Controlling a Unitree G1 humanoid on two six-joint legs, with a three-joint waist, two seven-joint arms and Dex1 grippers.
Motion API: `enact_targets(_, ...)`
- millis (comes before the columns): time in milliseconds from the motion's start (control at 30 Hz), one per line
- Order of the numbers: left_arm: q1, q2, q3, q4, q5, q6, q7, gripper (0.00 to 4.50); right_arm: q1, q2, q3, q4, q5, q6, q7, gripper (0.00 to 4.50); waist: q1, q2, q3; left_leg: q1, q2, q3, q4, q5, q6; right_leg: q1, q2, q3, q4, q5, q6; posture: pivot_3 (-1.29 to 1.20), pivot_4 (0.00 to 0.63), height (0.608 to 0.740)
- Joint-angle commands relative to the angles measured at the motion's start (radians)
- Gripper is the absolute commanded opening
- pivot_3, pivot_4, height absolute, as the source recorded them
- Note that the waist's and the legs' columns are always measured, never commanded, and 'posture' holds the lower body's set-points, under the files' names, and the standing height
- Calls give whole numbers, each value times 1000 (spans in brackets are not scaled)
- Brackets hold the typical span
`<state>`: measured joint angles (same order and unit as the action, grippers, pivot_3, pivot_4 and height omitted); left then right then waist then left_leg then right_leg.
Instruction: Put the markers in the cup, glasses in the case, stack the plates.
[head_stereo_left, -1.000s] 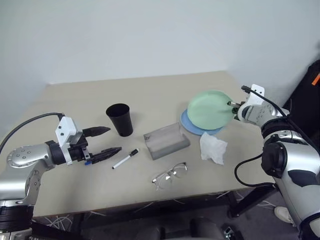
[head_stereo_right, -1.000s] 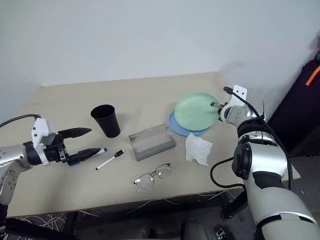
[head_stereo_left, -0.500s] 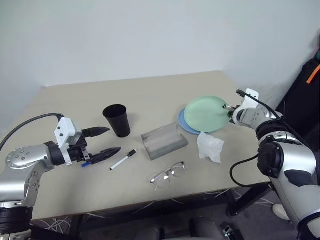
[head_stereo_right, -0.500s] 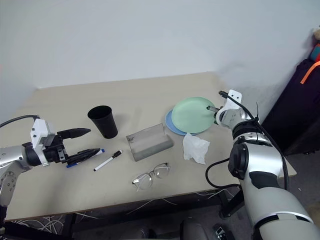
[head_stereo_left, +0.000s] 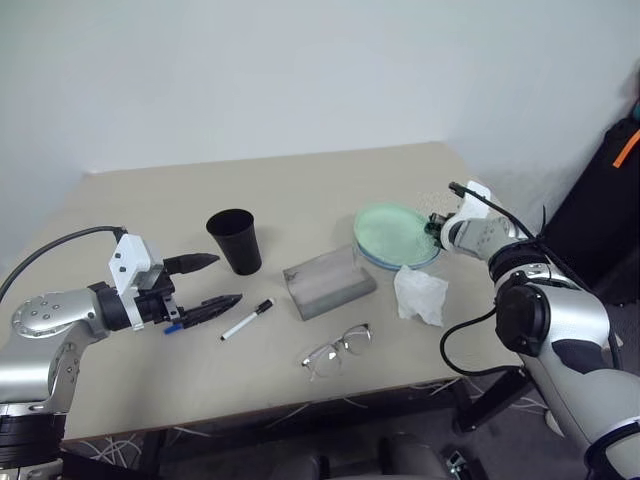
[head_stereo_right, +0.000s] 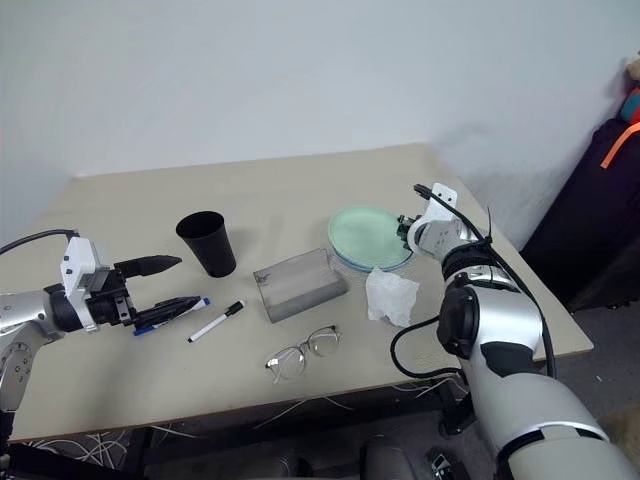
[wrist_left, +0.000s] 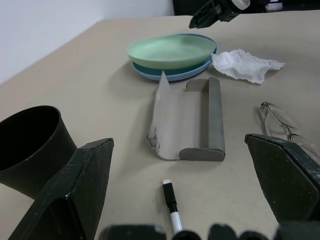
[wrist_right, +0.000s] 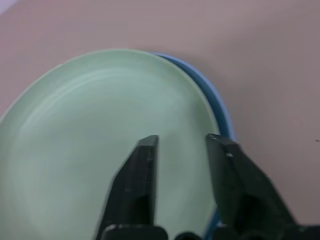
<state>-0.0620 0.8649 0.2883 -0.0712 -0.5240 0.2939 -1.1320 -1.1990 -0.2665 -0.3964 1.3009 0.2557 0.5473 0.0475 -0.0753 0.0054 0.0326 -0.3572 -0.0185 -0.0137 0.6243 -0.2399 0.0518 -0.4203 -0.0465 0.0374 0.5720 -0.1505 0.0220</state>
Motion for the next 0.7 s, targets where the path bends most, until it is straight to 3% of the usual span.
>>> enact_targets(33, -11, 4, 29, -39, -13, -4, 9, 4500, -35, 5, -11, -15, 14, -15, 1, 3065, 0, 0, 0, 0, 0, 0, 0, 0, 0, 0, 0, 0, 0, 0, 0, 0, 0, 732)
enact_targets(167, -10, 4, 29, -40, -13, -3, 9, 4500, -36, 5, -14, -14, 11, -16, 1, 4423, 0, 0, 0, 0, 0, 0, 0, 0, 0, 0, 0, 0, 0, 0, 0, 0, 0, 732)
enact_targets(700, -10, 4, 29, -41, -14, -3, 10, 4500, -36, 6, -16, -14, 9, -16, 1, 4469, -1, 0, 0, 0, -1, 0, 0, 0, 0, 1, 0, 1, 0, 0, 0, 0, 0, 732)
